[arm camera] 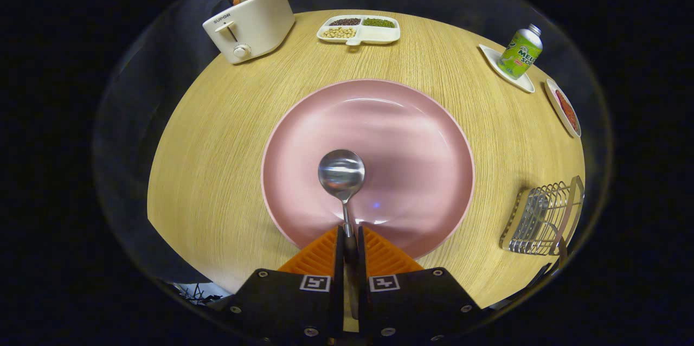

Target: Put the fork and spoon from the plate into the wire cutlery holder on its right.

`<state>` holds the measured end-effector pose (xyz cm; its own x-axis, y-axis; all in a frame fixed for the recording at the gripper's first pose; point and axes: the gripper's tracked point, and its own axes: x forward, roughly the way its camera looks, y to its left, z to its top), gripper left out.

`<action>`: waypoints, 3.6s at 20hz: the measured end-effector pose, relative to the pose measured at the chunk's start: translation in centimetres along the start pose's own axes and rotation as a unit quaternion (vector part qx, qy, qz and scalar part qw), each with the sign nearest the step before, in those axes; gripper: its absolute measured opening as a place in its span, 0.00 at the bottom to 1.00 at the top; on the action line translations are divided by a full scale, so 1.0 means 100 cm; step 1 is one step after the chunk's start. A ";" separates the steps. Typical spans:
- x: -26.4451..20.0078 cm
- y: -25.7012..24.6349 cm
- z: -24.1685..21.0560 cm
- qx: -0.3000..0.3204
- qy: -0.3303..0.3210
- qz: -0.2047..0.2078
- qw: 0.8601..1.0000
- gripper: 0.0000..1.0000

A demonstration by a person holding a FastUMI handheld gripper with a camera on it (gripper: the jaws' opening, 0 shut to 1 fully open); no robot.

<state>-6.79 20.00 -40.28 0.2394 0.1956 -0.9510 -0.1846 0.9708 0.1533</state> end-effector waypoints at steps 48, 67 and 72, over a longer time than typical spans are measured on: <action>-0.128 -0.235 -0.044 0.057 0.167 0.002 0.984 0.05; -0.184 -0.244 0.090 0.111 -0.269 -0.047 0.956 0.30; -0.259 -0.227 0.129 0.069 -0.431 -0.070 0.897 0.72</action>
<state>3.51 -5.34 -15.69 0.9105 0.0476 -0.4108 0.0101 0.9905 0.1370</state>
